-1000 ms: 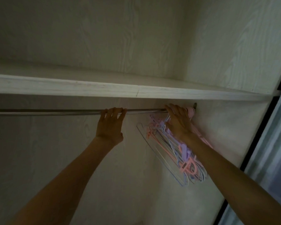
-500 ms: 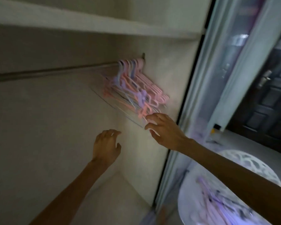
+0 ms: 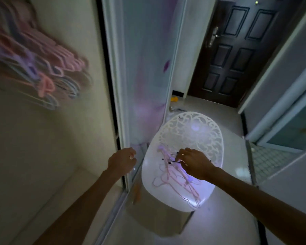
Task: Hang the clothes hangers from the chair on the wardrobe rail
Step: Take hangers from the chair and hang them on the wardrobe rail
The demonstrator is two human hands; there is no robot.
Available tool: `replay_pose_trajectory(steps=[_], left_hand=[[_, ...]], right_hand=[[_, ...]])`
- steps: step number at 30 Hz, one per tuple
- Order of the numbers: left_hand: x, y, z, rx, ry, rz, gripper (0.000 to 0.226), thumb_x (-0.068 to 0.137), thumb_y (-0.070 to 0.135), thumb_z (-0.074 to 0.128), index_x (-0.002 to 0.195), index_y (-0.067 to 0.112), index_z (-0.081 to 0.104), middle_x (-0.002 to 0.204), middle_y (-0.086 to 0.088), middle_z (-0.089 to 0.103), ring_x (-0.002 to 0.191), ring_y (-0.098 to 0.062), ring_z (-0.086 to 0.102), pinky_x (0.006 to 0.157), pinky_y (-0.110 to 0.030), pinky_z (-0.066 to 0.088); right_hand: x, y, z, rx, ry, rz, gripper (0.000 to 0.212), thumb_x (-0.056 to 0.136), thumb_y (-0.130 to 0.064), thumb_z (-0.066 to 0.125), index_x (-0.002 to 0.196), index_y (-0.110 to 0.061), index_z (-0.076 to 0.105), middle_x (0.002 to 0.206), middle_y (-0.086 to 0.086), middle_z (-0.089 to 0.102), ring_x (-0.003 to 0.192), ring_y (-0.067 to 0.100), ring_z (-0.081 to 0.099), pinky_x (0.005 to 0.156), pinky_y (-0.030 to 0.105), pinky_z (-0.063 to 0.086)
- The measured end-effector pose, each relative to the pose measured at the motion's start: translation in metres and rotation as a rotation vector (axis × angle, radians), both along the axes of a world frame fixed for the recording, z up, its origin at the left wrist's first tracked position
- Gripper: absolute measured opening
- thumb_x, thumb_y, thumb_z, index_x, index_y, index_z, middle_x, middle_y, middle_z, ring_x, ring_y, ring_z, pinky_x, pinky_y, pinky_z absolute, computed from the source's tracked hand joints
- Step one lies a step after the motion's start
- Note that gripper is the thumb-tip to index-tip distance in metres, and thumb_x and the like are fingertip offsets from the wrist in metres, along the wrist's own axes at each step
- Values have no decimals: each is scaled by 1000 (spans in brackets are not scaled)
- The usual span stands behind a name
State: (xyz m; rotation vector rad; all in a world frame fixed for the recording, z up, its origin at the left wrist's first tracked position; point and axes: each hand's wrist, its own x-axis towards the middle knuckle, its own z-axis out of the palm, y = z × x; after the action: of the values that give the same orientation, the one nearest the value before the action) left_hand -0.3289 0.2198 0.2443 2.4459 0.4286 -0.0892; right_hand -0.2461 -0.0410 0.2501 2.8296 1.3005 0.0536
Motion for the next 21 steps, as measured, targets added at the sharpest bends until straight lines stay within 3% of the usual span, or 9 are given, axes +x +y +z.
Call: replay_pose_trajectory(steps=[3, 6, 12, 14, 16, 18, 21], left_hand=[[28, -61, -30, -40, 87, -61, 30, 88, 21, 57, 118, 20, 61, 122, 0, 62, 111, -20, 59, 92, -26, 45], [47, -103, -59, -101, 163, -45, 27, 87, 19, 57, 113, 19, 63, 118, -1, 64, 108, -21, 60, 88, -25, 45], [77, -139, -119, -218, 311, 18, 27, 86, 15, 58, 112, 14, 66, 124, -7, 60, 115, -25, 56, 97, -27, 43], [97, -137, -144, -317, 368, 57, 27, 87, 8, 56, 113, 4, 66, 125, -13, 60, 116, -26, 56, 97, -28, 43], [122, -131, -169, -459, 407, 181, 17, 89, 1, 54, 99, -2, 68, 109, -16, 65, 99, -23, 64, 78, -24, 48], [145, -126, -185, -589, 486, 341, 17, 91, 4, 53, 77, 4, 61, 83, -8, 62, 68, -15, 64, 56, -18, 43], [190, -121, -224, -691, 532, 463, 24, 92, 7, 53, 68, 12, 53, 72, -3, 52, 61, -12, 49, 56, -21, 32]], right_hand=[[22, -59, -27, -57, 114, -179, 30, 92, -15, 43, 115, -21, 61, 121, 2, 58, 114, 23, 53, 87, 32, 42], [43, -101, -56, -89, 209, -277, 32, 91, -16, 44, 120, -23, 55, 130, 0, 53, 123, 21, 48, 92, 30, 39], [76, -137, -119, -236, 350, -347, 32, 93, -18, 43, 124, -20, 50, 128, 4, 51, 120, 24, 48, 90, 32, 40], [91, -138, -139, -251, 388, -350, 32, 93, -18, 43, 124, -20, 51, 126, 4, 52, 118, 24, 49, 88, 31, 40], [109, -137, -162, -262, 432, -352, 33, 92, -17, 43, 124, -20, 51, 125, 4, 52, 117, 23, 49, 89, 30, 40], [128, -134, -182, -283, 472, -347, 34, 92, -16, 43, 125, -20, 50, 125, 4, 52, 117, 23, 49, 88, 30, 40], [164, -132, -216, -298, 513, -392, 33, 93, -18, 43, 124, -19, 49, 125, 5, 52, 117, 25, 49, 89, 32, 41]])
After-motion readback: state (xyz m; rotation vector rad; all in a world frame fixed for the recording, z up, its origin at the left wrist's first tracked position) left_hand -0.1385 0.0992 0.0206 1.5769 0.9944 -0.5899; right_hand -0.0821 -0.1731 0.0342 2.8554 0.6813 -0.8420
